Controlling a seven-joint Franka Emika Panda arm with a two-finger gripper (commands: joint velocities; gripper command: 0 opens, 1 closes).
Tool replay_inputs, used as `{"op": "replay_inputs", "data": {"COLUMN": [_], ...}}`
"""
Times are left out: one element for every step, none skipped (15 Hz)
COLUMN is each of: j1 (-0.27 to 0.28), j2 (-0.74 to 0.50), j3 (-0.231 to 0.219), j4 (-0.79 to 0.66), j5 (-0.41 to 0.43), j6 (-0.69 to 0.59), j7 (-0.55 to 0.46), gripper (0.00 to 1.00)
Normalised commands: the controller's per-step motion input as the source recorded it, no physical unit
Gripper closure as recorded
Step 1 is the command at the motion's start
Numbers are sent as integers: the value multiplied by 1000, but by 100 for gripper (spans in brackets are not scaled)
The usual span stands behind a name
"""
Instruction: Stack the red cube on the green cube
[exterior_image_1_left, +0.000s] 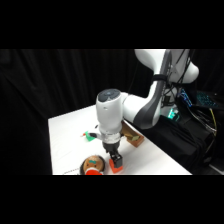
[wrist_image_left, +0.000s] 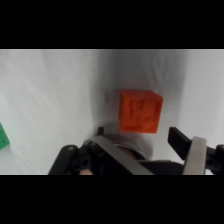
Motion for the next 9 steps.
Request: {"op": "replay_inputs", "data": {"j1": [87, 82, 67, 53, 32, 26, 23, 18, 4], "j2": [96, 91, 93, 96, 100, 100, 98, 103, 109], "j3": [-9, -9, -6, -7, 2, -2, -8, -11, 1], "j4": [87, 87, 83, 85, 87, 87, 91, 94, 98], "j5": [44, 46, 55, 62, 78, 77, 75, 76, 93], "j6": [60, 57, 70, 74, 81, 93, 100, 116, 119], "j7": [37, 34, 23, 19, 1, -2, -1, -5, -22], "gripper": [0, 0, 0, 0, 0, 0, 0, 0, 0]}}
